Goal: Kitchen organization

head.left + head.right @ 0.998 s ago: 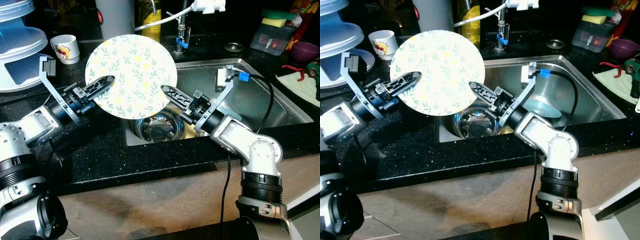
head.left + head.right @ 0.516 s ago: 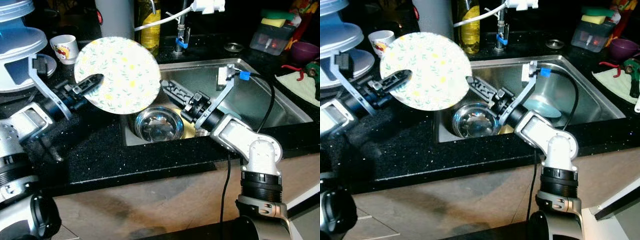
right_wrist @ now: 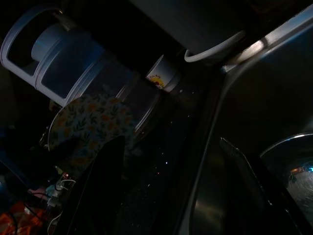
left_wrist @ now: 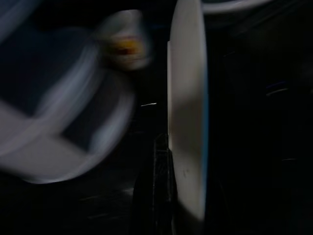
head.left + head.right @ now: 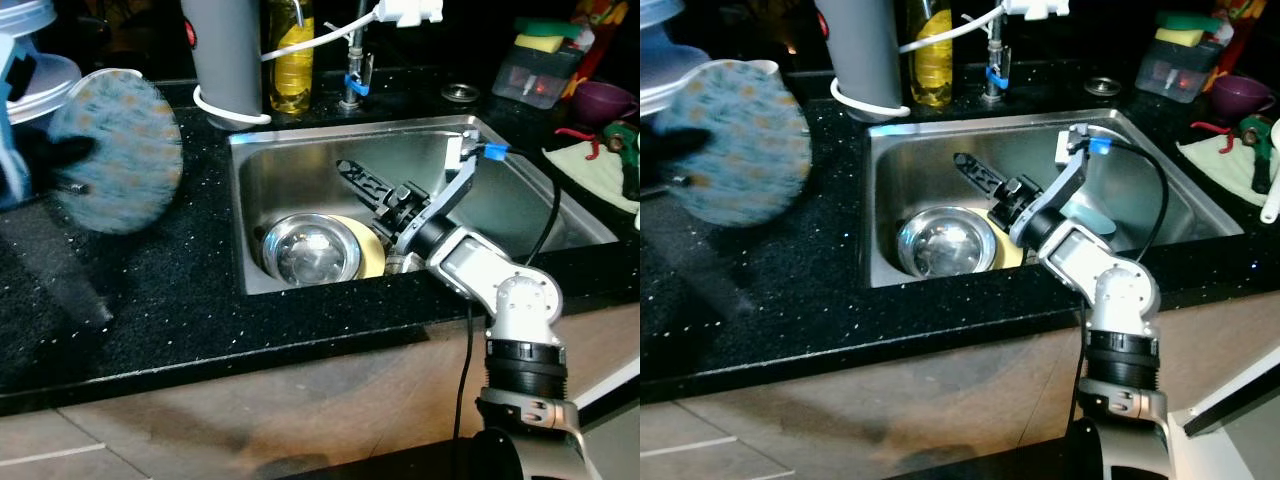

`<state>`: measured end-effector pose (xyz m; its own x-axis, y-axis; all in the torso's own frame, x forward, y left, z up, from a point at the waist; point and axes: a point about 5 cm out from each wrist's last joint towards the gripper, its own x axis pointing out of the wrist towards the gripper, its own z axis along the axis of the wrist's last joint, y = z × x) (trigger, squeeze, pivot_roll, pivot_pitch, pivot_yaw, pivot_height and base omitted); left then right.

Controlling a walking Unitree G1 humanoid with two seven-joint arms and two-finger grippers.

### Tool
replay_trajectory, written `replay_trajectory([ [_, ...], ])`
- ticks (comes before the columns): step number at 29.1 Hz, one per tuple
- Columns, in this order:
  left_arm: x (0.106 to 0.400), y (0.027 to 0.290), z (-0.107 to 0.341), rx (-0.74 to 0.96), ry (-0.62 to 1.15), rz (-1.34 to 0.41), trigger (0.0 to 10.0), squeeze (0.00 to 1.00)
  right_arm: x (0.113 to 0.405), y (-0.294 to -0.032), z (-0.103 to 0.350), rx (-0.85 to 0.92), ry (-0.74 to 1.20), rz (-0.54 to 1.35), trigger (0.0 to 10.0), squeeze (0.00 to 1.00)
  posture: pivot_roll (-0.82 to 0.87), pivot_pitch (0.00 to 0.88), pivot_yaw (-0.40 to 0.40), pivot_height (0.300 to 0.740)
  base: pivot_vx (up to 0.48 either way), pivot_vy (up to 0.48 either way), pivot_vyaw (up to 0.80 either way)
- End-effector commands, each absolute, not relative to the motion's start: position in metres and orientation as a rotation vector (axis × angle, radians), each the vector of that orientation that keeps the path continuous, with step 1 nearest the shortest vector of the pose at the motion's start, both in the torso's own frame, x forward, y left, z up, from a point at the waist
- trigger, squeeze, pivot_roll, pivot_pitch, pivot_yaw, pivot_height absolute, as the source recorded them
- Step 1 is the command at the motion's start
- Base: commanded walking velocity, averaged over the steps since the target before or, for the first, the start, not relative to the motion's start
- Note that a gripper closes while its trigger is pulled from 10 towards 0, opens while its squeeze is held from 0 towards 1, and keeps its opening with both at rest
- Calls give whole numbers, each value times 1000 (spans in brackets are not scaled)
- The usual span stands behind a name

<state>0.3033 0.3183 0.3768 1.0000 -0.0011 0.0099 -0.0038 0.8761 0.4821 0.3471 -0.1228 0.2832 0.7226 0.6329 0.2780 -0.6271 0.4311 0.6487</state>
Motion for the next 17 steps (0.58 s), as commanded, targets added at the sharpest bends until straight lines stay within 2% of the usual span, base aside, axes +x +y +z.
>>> replay_trajectory([
  [1,302,320,380,632,-27,27,0,0,348,-120,280,800,21,778,10000,0,-5,147,-10,740,0,0,0],
  [4,306,313,381,925,-29,40,0,0,349,-119,279,802,21,777,10000,0,-5,144,-8,740,0,0,0],
  [5,306,313,381,925,-29,40,0,0,349,-119,279,802,21,777,10000,0,-5,144,-8,740,0,0,0],
  [6,310,313,373,1029,9,35,0,0,349,-118,279,803,21,776,10000,0,-7,143,-8,740,0,0,0],
  [10,311,316,362,1092,81,27,0,0,349,-119,279,804,20,772,10000,0,-12,142,-3,740,0,0,0],
  [15,313,335,336,1262,237,-13,0,0,349,-122,277,818,18,757,10000,0,-12,139,1,740,0,0,0],
  [17,314,339,335,1284,246,-6,0,0,349,-122,277,820,18,755,10000,0,-11,139,0,740,0,0,0],
])
